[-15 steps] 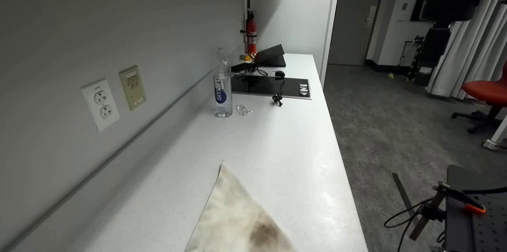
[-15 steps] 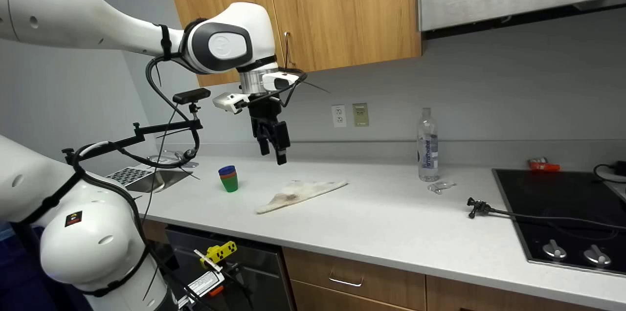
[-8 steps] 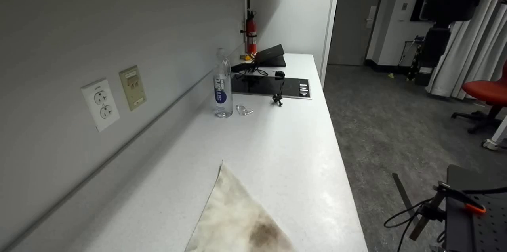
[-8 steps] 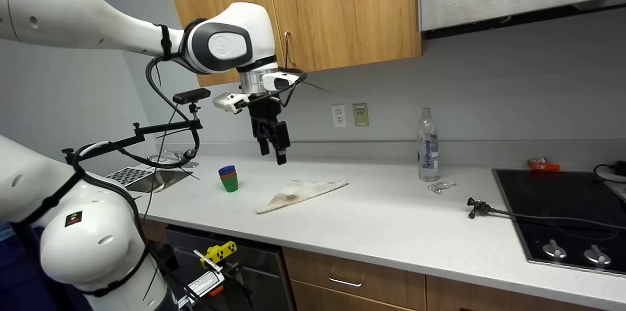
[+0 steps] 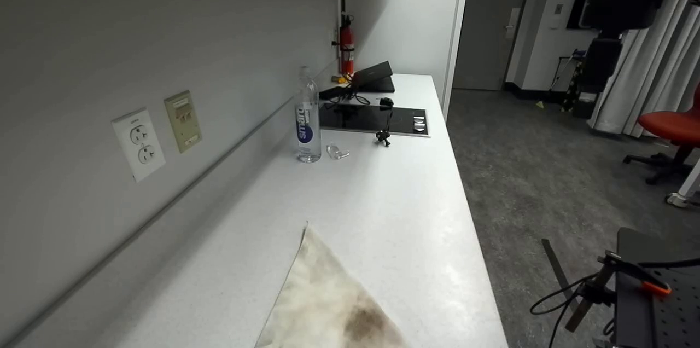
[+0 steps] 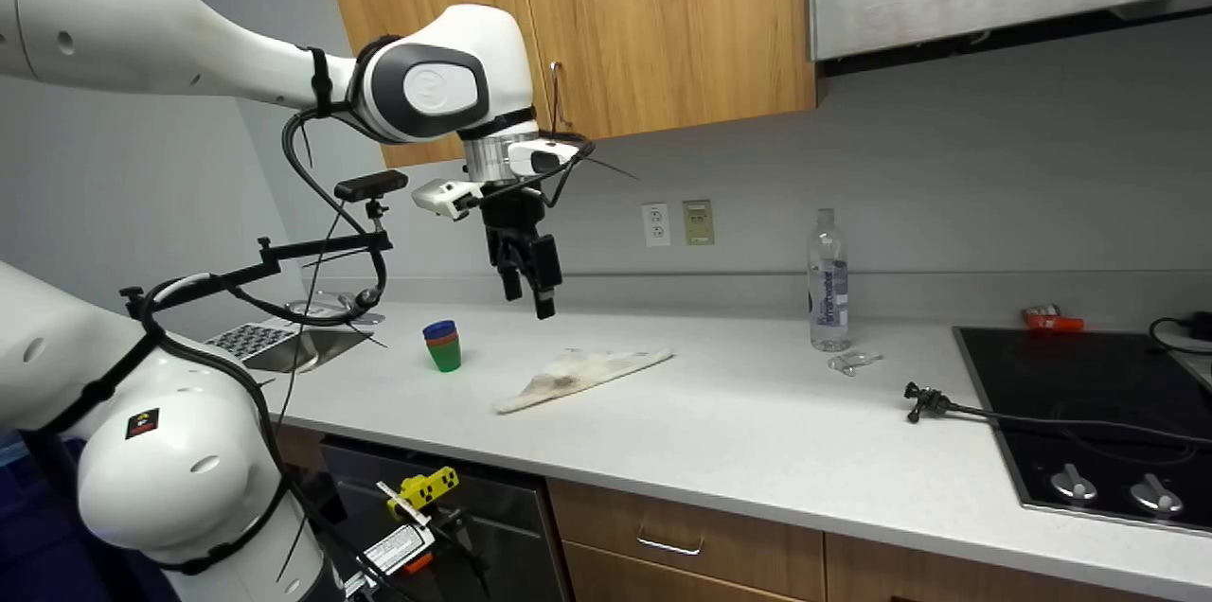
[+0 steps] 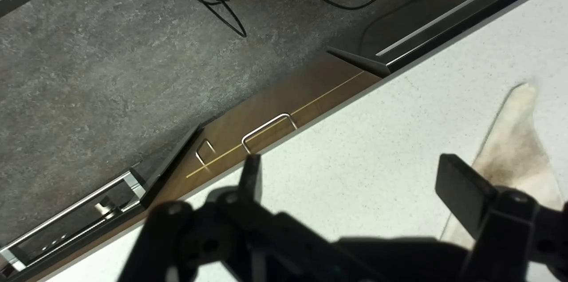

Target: Fold the cloth on the table

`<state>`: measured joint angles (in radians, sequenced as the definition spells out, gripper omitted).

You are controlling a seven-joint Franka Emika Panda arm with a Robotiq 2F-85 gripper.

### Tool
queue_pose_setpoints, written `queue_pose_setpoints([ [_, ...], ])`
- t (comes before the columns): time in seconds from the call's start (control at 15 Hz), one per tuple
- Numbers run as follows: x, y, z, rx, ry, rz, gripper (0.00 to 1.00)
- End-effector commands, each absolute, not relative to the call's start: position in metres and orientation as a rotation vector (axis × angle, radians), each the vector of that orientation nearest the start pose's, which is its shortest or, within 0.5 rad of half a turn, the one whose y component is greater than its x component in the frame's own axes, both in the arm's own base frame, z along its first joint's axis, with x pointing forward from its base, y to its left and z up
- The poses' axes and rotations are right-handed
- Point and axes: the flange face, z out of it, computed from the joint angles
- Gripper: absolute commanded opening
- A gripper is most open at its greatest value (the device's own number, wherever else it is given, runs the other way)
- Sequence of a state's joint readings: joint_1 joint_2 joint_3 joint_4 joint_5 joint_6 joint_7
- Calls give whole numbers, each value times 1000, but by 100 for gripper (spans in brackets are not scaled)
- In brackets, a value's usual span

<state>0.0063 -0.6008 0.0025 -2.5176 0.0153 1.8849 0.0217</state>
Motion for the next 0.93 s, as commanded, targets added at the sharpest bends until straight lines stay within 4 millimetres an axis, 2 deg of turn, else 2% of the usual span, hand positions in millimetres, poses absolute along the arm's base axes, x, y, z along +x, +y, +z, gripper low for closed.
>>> queue_pose_setpoints([
  [0.0, 363, 4, 478, -3129, 29, 52, 100],
  [0.4, 367, 7, 476, -3122, -3, 51, 100],
  [0.87, 380, 37, 458, -3124, -112, 77, 100],
])
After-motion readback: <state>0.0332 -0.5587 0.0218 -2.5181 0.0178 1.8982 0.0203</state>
